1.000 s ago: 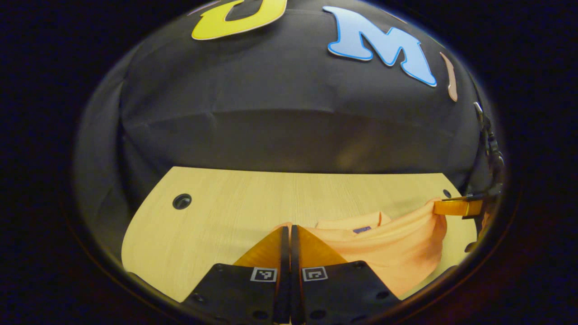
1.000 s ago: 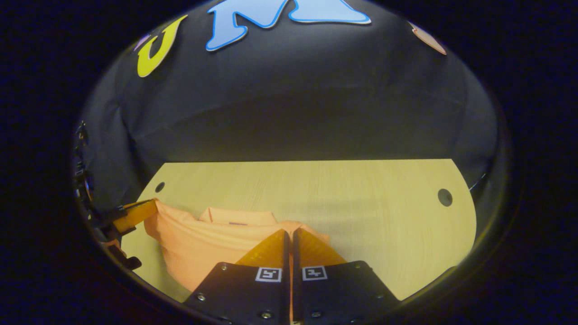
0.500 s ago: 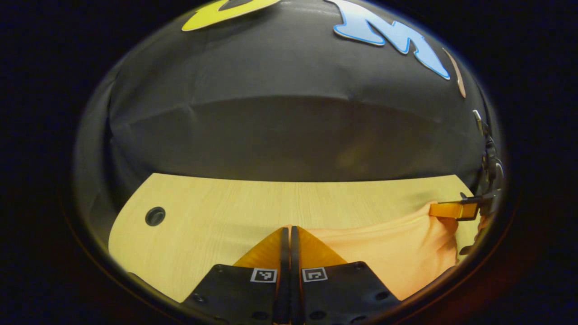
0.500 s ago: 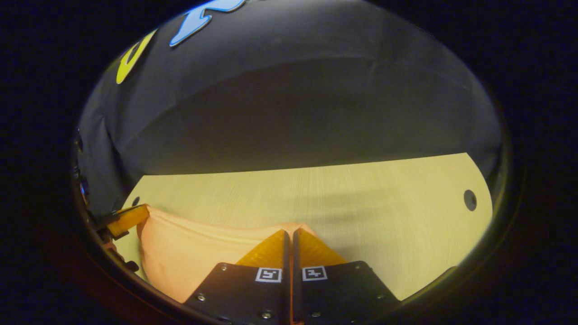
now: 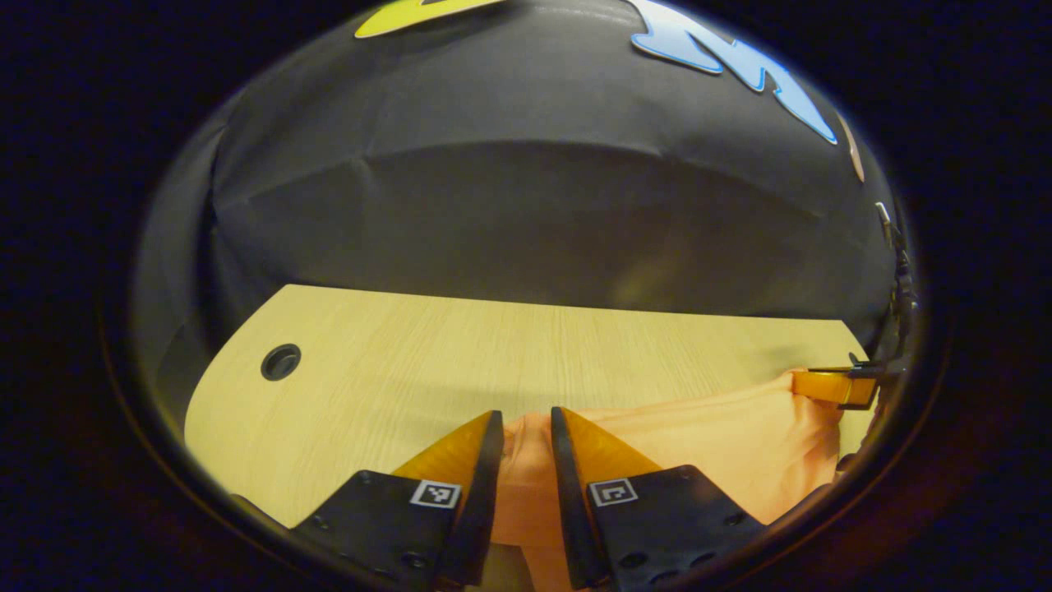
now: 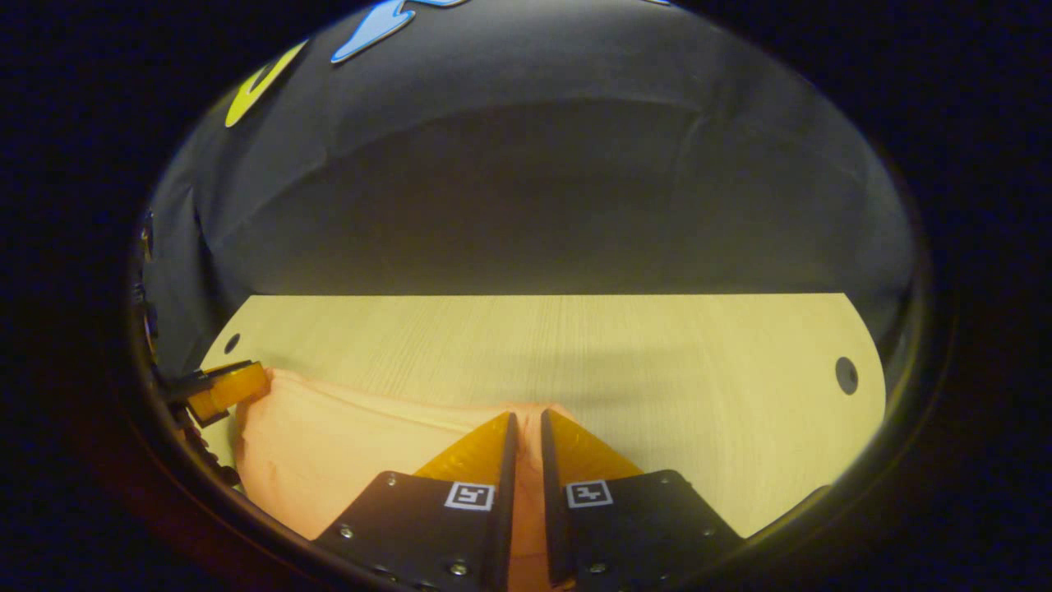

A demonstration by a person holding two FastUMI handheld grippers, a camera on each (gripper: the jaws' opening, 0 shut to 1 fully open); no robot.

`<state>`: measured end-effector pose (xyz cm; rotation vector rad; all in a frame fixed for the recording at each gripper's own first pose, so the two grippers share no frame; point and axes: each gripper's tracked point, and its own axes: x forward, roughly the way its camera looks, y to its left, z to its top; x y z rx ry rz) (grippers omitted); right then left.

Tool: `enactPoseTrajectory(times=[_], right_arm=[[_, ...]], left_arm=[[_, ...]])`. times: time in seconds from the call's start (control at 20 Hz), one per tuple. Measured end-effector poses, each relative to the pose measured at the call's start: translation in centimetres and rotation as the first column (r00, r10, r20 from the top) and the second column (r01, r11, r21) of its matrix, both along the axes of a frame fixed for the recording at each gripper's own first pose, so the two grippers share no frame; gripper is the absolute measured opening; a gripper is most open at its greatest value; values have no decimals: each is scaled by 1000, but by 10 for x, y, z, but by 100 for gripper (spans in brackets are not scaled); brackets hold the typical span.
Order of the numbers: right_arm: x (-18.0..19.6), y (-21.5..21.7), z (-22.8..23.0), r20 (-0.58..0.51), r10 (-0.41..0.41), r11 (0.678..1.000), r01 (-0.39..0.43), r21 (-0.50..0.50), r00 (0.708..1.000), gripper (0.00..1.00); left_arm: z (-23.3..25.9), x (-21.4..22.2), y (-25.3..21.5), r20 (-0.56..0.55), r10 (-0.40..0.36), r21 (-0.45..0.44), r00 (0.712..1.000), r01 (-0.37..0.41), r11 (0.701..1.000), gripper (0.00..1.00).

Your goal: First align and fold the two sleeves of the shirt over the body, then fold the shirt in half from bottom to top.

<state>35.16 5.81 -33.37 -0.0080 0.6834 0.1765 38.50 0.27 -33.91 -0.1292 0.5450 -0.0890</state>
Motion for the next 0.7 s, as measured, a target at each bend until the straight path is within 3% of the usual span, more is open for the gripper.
enactPoseTrajectory(times=[0.1,0.2,0.25,0.7], right_arm=[[-9,-1,20,17,-7,1000,6,4,1000,17],[-17,-6,38,30,-10,1000,10,9,999,18],[-21,-5,47,38,-9,1000,9,12,999,18],[-119,9,162,134,14,1000,-15,8,991,17]], left_arm=[[17,-5,2,19,2,15,1000,-2,1000,51],[37,-16,1,31,-6,23,1000,6,1000,39],[48,-24,0,38,-11,24,999,10,1000,45],[177,-130,-12,130,-43,1,991,43,999,45]])
